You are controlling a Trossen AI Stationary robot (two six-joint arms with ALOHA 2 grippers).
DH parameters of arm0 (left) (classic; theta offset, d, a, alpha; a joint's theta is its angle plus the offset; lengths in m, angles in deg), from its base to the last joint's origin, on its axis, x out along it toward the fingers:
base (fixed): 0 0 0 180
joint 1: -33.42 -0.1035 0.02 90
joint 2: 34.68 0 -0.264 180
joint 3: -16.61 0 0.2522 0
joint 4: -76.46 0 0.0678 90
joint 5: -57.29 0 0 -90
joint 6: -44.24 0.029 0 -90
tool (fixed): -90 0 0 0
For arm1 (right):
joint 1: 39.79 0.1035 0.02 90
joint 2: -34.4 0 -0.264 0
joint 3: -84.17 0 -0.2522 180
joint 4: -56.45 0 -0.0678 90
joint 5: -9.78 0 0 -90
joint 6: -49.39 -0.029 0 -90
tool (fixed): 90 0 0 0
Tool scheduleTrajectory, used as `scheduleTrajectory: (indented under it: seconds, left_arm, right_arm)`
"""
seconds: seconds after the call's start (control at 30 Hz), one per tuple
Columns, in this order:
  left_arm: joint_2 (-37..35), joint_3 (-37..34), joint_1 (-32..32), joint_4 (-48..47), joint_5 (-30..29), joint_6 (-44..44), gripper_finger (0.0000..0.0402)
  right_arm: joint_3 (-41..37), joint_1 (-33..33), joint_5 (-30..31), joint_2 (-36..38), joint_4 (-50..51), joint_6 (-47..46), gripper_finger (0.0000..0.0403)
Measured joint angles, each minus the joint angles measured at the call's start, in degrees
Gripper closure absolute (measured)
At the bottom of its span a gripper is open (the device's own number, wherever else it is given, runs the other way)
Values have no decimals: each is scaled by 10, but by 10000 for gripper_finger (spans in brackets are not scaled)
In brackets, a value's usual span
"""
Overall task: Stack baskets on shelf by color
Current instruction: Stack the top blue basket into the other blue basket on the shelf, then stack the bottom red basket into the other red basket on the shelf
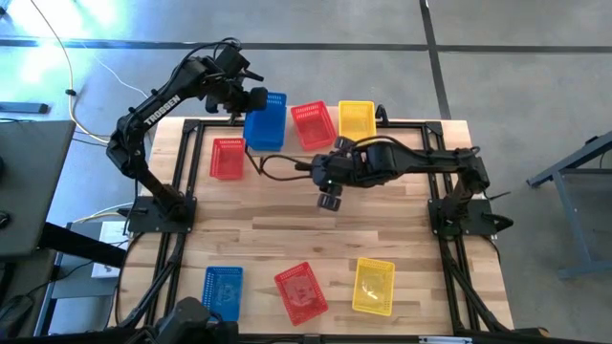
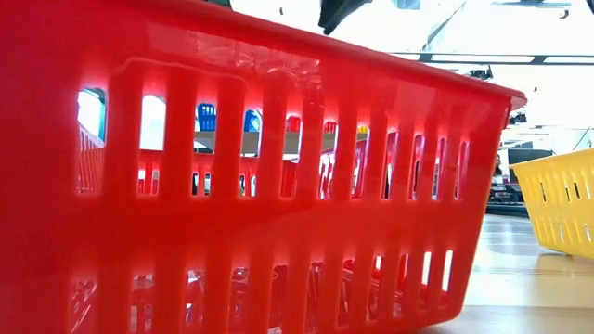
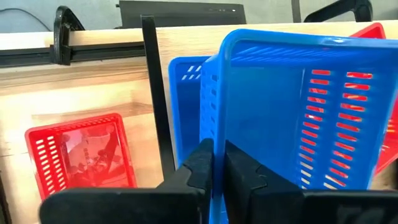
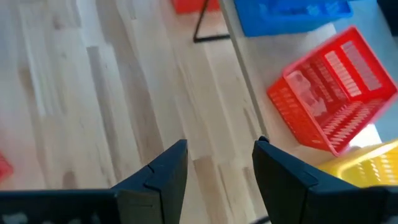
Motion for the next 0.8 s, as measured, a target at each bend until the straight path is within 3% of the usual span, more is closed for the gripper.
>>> scheduleTrajectory:
  seconds: [0.6,0.8]
  left_arm:
    - [0,0,0,4,0,-3,306]
    - [-8,0,-1,20,35,78,309]
  right_arm:
    - [0,-51,0,0,50,16,236]
    - [0,-59,-26,0,51,8,236]
